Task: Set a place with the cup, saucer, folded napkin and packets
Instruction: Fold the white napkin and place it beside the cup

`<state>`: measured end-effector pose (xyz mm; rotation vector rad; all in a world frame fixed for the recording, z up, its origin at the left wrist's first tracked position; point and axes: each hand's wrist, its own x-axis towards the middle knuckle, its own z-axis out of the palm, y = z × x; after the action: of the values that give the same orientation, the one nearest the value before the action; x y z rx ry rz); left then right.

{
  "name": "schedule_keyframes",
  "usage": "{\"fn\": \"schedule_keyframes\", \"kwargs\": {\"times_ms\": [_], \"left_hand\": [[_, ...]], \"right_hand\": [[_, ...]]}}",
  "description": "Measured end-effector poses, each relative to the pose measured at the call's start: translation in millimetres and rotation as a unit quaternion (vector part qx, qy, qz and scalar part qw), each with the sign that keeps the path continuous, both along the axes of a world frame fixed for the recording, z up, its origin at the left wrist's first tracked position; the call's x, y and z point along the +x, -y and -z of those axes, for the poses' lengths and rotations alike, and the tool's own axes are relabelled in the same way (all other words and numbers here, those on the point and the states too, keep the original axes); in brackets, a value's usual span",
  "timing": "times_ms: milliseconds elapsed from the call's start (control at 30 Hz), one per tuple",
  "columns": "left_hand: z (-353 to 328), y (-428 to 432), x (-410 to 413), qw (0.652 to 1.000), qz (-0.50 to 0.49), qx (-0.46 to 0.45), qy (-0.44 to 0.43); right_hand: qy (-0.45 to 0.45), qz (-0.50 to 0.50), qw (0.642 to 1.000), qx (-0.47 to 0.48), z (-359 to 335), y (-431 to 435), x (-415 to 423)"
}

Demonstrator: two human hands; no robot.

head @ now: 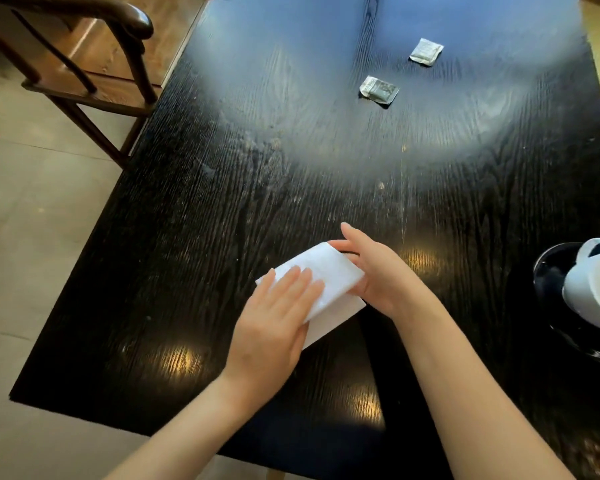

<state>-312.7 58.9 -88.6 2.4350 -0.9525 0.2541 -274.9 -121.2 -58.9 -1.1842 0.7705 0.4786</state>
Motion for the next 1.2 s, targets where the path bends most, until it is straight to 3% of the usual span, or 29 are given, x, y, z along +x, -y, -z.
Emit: {"fn": "schedule_keyframes", "kwargs": {"times_ms": [167,367,500,633,733,800,933,1067,1200], "left_hand": [[13,11,-20,0.994,-0.025,0.103,0.022],[29,12,-34,0.975,-0.023,0.220,0.029],[33,10,-34,0.969,-0.025,0.244,-0.004],[31,12,-33,0.961,-0.023,0.274,-0.030],[21,12,-30,0.953,-0.008,0.295,-0.068],[15,10,-31,0.960,0.002,0.264,-0.093],[2,15,-12,0.983,-0.050,0.137,-0.108],[12,23,12,0.962,-0.078,0.252,-0.074],[29,18,10,0.958,-0.057,0.273,-0.073]], "right_hand": [[0.077,-0.142,0.973,-0.163,-2,1,-2],[0.162,-0.146,0.943,-0.252,9,-3,-17],[0.256,-0.196,0.860,-0.396,22,-9,-26],[0.318,-0.263,0.743,-0.526,34,-4,-30],[0.291,-0.365,0.669,-0.579,44,-1,-40],[0.257,-0.400,0.641,-0.603,50,0,-45],[0.239,-0.413,0.605,-0.638,54,0,-45],[0.244,-0.416,0.590,-0.648,58,2,-46],[0.253,-0.427,0.577,-0.648,60,8,-45]]}}
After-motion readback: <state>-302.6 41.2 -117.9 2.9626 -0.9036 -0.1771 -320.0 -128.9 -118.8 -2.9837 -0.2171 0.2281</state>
